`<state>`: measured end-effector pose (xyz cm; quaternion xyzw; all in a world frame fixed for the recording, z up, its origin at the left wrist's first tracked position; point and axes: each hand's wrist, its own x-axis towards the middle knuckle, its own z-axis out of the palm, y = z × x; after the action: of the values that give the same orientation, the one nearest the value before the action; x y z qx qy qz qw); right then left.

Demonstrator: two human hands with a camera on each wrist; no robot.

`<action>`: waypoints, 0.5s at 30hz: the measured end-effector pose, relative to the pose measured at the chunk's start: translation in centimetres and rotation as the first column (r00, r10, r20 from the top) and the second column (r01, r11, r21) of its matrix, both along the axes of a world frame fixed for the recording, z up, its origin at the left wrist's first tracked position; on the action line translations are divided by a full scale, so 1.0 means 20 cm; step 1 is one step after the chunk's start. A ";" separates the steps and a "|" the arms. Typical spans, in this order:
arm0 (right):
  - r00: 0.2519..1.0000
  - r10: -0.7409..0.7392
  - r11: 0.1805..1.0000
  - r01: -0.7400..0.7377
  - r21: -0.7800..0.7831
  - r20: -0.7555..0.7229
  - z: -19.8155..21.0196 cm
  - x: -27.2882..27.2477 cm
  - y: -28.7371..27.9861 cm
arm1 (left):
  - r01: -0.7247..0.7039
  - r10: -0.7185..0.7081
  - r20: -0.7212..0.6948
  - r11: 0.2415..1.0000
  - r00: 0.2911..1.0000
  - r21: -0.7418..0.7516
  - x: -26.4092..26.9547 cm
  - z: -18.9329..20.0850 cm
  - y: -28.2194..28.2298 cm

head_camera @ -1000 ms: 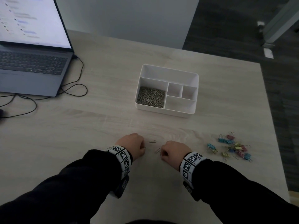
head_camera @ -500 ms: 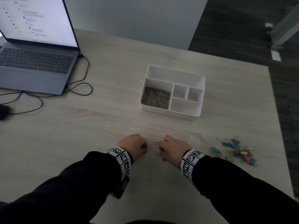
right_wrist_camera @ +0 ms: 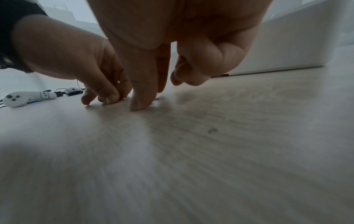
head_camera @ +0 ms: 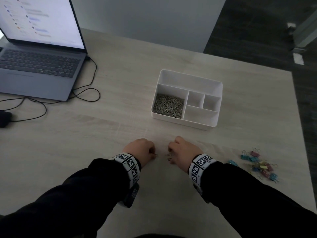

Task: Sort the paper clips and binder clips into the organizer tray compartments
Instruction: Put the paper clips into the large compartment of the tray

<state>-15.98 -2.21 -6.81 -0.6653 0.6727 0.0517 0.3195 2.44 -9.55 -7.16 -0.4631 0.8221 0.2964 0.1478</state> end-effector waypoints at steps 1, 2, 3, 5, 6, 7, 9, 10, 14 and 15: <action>1.000 -0.002 1.000 0.002 0.016 0.004 0.00 0.00 -0.01 | -0.003 0.003 -0.003 1.000 1.000 -0.005 0.00 0.00 -0.01; 1.000 0.005 1.000 -0.005 0.030 -0.001 0.01 0.00 -0.02 | 0.001 -0.001 -0.005 1.000 1.000 -0.012 0.00 0.00 -0.01; 1.000 0.015 0.999 -0.015 0.039 -0.005 0.01 0.00 -0.03 | 0.012 -0.012 -0.008 1.000 1.000 -0.026 0.00 0.00 -0.02; 1.000 0.019 0.999 -0.020 0.050 0.002 0.01 0.01 -0.04 | 0.036 -0.037 -0.013 0.997 0.999 -0.071 -0.01 0.01 -0.04; 1.000 0.011 0.998 -0.012 0.059 0.009 0.01 0.01 -0.05 | 0.042 -0.045 -0.019 0.994 0.999 -0.096 -0.01 0.01 -0.05; 1.000 0.001 0.998 -0.003 0.069 0.016 0.01 0.01 -0.05 | 0.046 -0.049 -0.024 0.992 0.999 -0.116 -0.01 0.02 -0.06; 0.999 -0.026 0.996 0.024 0.086 0.023 0.01 0.00 -0.07 | 0.055 -0.058 -0.022 0.991 0.998 -0.124 0.00 0.02 -0.09; 0.999 -0.043 0.995 0.041 0.096 0.022 0.01 0.00 -0.08 | 0.062 -0.065 -0.018 0.991 0.998 -0.117 0.00 0.03 -0.11; 0.997 -0.079 0.984 0.079 0.158 -0.005 0.02 0.02 -0.11 | 0.087 -0.088 -0.011 0.992 0.996 -0.091 -0.02 0.03 -0.14; 0.997 -0.069 0.982 0.071 0.175 -0.016 0.02 0.03 -0.11 | 0.087 -0.088 -0.009 0.992 0.996 -0.091 -0.02 0.03 -0.14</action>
<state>-15.43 -4.51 -6.36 -0.6103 0.6901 0.1028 0.3752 1.98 -12.43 -6.56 -0.4310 0.8550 0.2552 0.1343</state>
